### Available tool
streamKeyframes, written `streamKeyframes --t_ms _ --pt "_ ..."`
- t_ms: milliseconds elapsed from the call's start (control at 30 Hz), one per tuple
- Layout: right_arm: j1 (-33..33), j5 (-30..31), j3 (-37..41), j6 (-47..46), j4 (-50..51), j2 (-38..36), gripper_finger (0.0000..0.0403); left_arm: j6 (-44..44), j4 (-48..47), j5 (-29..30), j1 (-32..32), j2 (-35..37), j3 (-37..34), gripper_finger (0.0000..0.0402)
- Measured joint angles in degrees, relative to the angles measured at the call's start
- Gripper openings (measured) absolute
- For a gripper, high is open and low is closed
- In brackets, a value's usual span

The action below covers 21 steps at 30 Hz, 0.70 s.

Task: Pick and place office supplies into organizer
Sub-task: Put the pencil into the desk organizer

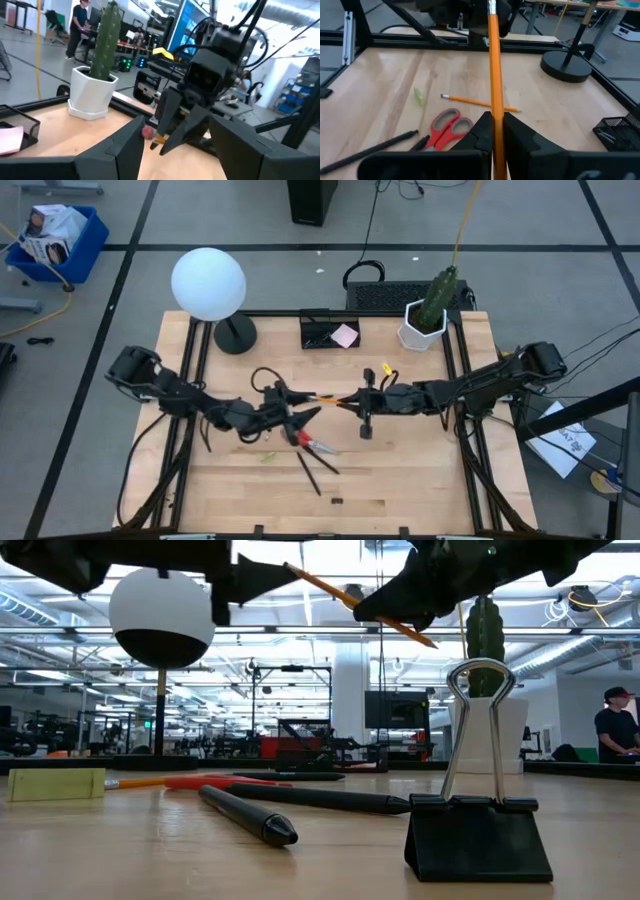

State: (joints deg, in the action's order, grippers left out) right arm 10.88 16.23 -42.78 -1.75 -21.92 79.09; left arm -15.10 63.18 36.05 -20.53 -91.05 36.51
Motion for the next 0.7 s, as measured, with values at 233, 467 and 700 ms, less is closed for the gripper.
streamKeyframes --t_ms 233,467,700 --pt "0.01 -0.14 0.00 0.04 -0.17 0.00 0.0018 0.18 -1.66 0.20 -0.04 -1.68 2.18 0.0227" --pt "0.01 -0.14 0.00 -0.12 -0.38 0.02 0.0018 -0.27 -2.51 0.12 -0.02 -1.68 2.17 0.0227" --pt "0.10 -0.10 0.00 -0.16 -0.71 0.01 0.0018 -0.20 -3.42 -0.07 0.54 -1.68 2.18 0.0159"
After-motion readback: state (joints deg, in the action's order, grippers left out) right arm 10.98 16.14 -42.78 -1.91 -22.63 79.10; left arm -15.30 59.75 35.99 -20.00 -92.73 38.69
